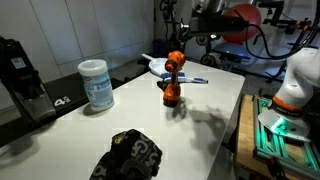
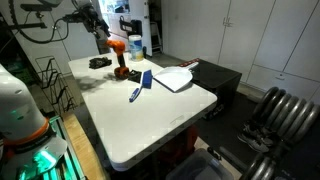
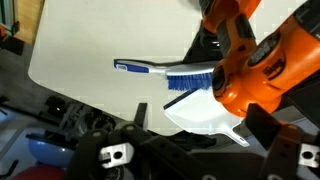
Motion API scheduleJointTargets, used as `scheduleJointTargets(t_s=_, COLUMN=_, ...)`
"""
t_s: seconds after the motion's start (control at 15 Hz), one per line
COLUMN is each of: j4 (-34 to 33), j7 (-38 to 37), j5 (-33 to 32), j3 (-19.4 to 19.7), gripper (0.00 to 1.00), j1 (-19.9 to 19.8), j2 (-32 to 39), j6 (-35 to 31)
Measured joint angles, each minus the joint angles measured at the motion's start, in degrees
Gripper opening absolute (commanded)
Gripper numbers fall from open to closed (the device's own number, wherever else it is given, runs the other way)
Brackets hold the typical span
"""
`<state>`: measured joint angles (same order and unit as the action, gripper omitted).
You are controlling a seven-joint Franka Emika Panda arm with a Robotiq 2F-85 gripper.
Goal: Rotate the hand drilling machine clockwise and press the trigger switch
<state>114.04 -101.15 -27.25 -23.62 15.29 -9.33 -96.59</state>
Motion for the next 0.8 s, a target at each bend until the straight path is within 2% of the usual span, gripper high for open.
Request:
scheduleJointTargets(t_s=0.27, j4=1.47, j7=2.64, j5=-3.93, j3=-0.50, gripper=1.00, j1=0.79, j2=0.04, j6=-0.72)
scheduleJointTargets(t_s=0.47, j4=1.47, j7=3.48, j5=-3.81, j3=-0.59, gripper=1.00, j1=1.17, j2=0.25, j6=-0.98)
scheduleJointTargets(t_s=0.8, j4=1.57, j7=4.67, j5=-1.98, j3=-3.48, gripper=1.00, j1=5.25, j2=4.69, j6=-1.02)
